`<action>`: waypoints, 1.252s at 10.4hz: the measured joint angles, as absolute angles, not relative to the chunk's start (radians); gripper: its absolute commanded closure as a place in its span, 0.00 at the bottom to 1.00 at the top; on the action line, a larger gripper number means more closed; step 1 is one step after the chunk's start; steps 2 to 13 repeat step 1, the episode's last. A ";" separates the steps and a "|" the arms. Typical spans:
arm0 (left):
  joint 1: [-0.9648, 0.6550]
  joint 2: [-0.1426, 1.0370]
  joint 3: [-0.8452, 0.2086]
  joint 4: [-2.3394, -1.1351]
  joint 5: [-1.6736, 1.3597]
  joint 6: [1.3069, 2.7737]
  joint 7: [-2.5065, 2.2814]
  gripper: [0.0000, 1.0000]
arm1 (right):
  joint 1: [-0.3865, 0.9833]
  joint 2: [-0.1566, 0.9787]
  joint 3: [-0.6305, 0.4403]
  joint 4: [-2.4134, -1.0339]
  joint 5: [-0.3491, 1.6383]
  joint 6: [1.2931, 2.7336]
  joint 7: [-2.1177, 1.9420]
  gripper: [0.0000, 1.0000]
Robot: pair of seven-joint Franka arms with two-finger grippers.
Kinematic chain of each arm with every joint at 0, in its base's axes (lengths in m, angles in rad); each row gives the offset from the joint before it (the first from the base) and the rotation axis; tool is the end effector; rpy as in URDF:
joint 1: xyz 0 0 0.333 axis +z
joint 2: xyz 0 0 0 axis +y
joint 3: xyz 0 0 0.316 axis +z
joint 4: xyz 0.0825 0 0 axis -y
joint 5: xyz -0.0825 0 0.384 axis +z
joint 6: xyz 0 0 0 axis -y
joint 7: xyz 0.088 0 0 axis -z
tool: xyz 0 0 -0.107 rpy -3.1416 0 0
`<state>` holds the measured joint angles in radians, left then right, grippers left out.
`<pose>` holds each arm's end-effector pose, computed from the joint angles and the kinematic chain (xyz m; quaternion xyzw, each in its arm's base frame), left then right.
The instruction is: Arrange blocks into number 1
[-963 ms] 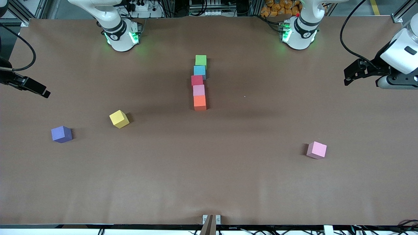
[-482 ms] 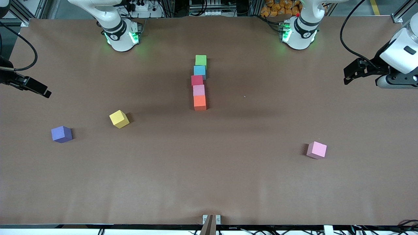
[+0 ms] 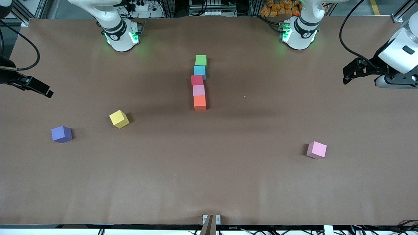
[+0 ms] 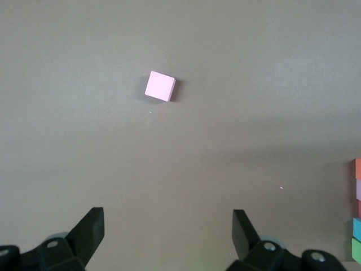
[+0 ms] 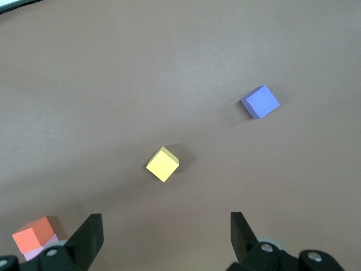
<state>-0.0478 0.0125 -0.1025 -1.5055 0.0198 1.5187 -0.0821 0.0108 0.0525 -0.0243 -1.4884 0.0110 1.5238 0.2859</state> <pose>0.5478 -0.0803 0.6437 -0.9994 0.0336 -0.0015 0.0091 0.5665 -0.0060 0.6297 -0.9888 0.1489 0.0091 0.0036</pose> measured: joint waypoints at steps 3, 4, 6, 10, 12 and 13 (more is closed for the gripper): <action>-0.047 0.012 -0.102 -1.505 0.020 1.519 -0.082 0.00 | 0.011 0.052 -0.024 -1.488 0.011 1.524 0.286 0.00; -0.047 0.012 -0.102 -1.505 0.020 1.519 -0.082 0.00 | 0.011 0.052 -0.024 -1.488 0.011 1.524 0.286 0.00; -0.047 0.012 -0.102 -1.505 0.020 1.519 -0.082 0.00 | 0.011 0.052 -0.024 -1.488 0.011 1.524 0.286 0.00; -0.047 0.012 -0.102 -1.505 0.020 1.519 -0.082 0.00 | 0.011 0.052 -0.024 -1.488 0.011 1.524 0.286 0.00; -0.047 0.012 -0.102 -1.505 0.020 1.519 -0.082 0.00 | 0.011 0.052 -0.024 -1.488 0.011 1.524 0.286 0.00; -0.047 0.012 -0.102 -1.505 0.020 1.519 -0.082 0.00 | 0.011 0.052 -0.024 -1.488 0.011 1.524 0.286 0.00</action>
